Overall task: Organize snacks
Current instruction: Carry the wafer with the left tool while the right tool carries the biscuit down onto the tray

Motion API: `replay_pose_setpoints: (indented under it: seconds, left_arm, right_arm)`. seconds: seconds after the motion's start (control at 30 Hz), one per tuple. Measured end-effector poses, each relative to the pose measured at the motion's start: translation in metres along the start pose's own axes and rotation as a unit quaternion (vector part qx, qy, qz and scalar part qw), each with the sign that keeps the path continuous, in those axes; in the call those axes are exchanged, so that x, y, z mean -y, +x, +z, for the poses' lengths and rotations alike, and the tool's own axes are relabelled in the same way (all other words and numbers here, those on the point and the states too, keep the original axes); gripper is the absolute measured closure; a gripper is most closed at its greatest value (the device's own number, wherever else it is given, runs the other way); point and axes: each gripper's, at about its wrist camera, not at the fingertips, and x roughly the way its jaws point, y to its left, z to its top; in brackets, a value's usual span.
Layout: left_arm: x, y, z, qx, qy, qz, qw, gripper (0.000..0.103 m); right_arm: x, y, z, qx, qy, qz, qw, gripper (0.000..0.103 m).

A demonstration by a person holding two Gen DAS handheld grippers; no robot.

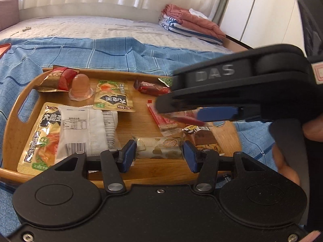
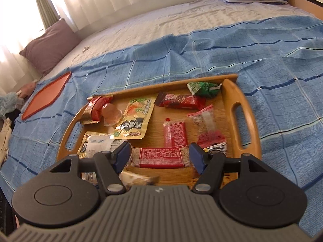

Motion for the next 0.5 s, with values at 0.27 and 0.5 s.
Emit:
replay_pose_setpoints:
  seconds: [0.27,0.5]
  left_arm:
    - [-0.003,0.012,-0.002,-0.009,-0.005,0.008,0.9999,0.053]
    - [-0.009,0.018,-0.003,-0.011,-0.012,0.006,0.9998,0.053]
  right_arm:
    - [-0.017,0.026,-0.001,-0.040,-0.031,-0.001,0.999,0.035]
    - [-0.014,0.038,0.000,-0.049,-0.033,0.000,0.998,0.034]
